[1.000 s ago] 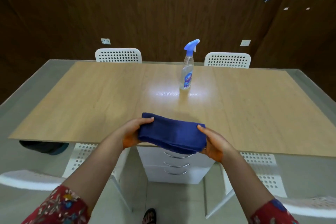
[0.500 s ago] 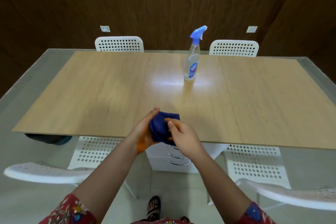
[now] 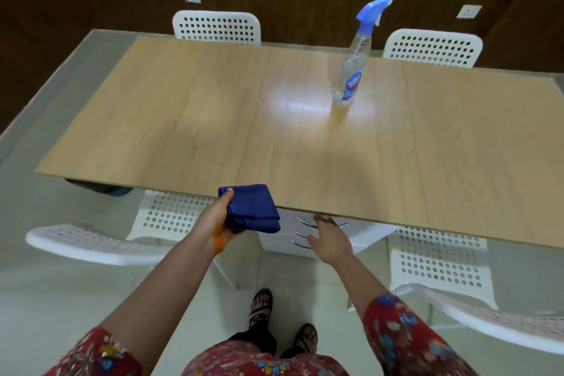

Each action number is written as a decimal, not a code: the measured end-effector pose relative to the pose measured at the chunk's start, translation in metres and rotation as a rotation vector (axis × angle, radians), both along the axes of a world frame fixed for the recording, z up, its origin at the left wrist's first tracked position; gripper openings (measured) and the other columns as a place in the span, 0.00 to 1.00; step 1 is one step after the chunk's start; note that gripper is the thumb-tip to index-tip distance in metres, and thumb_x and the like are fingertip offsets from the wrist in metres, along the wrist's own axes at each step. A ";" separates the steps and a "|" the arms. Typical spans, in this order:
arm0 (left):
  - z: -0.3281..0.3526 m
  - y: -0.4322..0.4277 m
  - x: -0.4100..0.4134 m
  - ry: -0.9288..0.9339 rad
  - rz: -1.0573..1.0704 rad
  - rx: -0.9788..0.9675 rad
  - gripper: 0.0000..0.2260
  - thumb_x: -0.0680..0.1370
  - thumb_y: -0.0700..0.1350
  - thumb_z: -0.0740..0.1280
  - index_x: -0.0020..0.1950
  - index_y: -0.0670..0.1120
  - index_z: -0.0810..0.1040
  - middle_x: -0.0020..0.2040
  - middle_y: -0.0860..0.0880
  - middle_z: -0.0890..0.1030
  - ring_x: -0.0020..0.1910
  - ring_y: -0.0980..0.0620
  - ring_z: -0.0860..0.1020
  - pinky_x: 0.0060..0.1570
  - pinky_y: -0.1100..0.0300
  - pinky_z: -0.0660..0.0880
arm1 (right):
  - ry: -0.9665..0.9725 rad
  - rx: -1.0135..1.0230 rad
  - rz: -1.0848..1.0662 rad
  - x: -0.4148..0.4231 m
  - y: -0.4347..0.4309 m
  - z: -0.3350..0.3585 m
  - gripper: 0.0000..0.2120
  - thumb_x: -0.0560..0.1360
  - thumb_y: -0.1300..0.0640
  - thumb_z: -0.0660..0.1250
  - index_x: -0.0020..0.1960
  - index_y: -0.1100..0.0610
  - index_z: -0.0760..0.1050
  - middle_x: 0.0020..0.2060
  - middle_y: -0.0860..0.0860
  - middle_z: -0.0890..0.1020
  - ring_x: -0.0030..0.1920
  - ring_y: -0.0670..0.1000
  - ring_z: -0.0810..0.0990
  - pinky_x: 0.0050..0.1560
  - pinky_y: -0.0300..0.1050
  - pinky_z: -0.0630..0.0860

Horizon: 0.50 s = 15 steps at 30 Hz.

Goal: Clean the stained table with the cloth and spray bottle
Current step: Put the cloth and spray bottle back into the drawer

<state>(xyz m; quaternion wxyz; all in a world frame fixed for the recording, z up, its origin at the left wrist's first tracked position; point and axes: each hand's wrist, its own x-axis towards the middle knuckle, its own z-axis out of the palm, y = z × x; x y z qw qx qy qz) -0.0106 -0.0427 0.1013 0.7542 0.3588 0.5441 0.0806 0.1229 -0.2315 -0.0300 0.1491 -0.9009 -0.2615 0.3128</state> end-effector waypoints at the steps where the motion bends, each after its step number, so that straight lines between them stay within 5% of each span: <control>1: 0.000 0.001 -0.003 0.007 0.006 0.003 0.12 0.82 0.49 0.61 0.60 0.43 0.72 0.47 0.45 0.80 0.45 0.47 0.79 0.40 0.52 0.76 | -0.008 -0.079 0.051 0.004 0.007 -0.006 0.27 0.80 0.48 0.59 0.76 0.55 0.58 0.72 0.55 0.67 0.72 0.54 0.65 0.68 0.48 0.65; 5: -0.001 0.005 -0.014 0.032 0.011 0.023 0.13 0.81 0.46 0.63 0.64 0.43 0.72 0.49 0.44 0.80 0.46 0.46 0.79 0.39 0.53 0.76 | -0.030 -0.255 0.113 0.007 0.017 -0.026 0.27 0.80 0.45 0.56 0.76 0.55 0.58 0.72 0.54 0.66 0.72 0.54 0.63 0.68 0.52 0.65; 12: -0.005 0.001 -0.011 0.024 -0.019 0.035 0.14 0.81 0.46 0.63 0.66 0.42 0.72 0.49 0.44 0.80 0.46 0.46 0.79 0.40 0.52 0.76 | 0.059 -0.226 0.069 -0.005 0.007 -0.021 0.26 0.81 0.41 0.50 0.70 0.56 0.67 0.65 0.55 0.73 0.65 0.56 0.70 0.62 0.53 0.71; 15: -0.010 -0.006 -0.012 0.028 -0.055 0.022 0.15 0.81 0.46 0.63 0.66 0.43 0.72 0.49 0.45 0.80 0.46 0.46 0.79 0.39 0.53 0.76 | 0.160 -0.269 0.099 -0.023 -0.007 -0.022 0.39 0.76 0.30 0.38 0.69 0.55 0.68 0.62 0.57 0.76 0.62 0.58 0.74 0.59 0.52 0.72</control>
